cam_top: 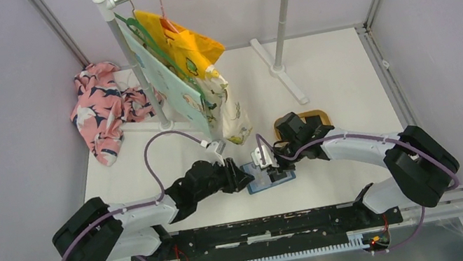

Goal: Put the credit cards into the card holder
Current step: Turn over the card slot in the card holder.

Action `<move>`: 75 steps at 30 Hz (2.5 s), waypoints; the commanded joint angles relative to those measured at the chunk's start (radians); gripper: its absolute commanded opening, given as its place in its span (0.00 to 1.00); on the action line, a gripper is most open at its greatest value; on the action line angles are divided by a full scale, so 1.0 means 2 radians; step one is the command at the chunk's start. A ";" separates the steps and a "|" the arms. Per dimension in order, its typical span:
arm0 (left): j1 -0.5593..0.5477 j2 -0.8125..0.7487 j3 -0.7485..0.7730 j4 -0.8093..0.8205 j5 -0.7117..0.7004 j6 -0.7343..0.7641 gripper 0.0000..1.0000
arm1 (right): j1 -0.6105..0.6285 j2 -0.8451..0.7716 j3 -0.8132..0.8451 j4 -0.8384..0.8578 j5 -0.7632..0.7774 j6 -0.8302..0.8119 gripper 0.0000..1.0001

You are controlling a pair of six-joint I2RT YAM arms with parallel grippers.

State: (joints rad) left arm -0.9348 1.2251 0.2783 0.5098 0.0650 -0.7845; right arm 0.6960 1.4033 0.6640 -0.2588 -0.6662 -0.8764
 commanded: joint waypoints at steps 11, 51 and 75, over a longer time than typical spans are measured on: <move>0.002 0.048 -0.025 0.182 0.091 -0.030 0.51 | -0.014 -0.006 0.012 -0.001 -0.023 -0.004 0.16; -0.039 0.042 0.028 0.035 -0.022 -0.023 0.58 | -0.016 0.006 0.013 -0.010 -0.020 -0.007 0.17; -0.036 0.100 0.063 -0.027 -0.041 -0.047 0.61 | -0.016 0.011 0.015 -0.012 -0.017 -0.007 0.17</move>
State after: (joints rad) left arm -1.0103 1.4132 0.3737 0.4786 0.0105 -0.8383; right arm 0.6662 1.4239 0.6640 -0.2874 -0.6807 -0.8799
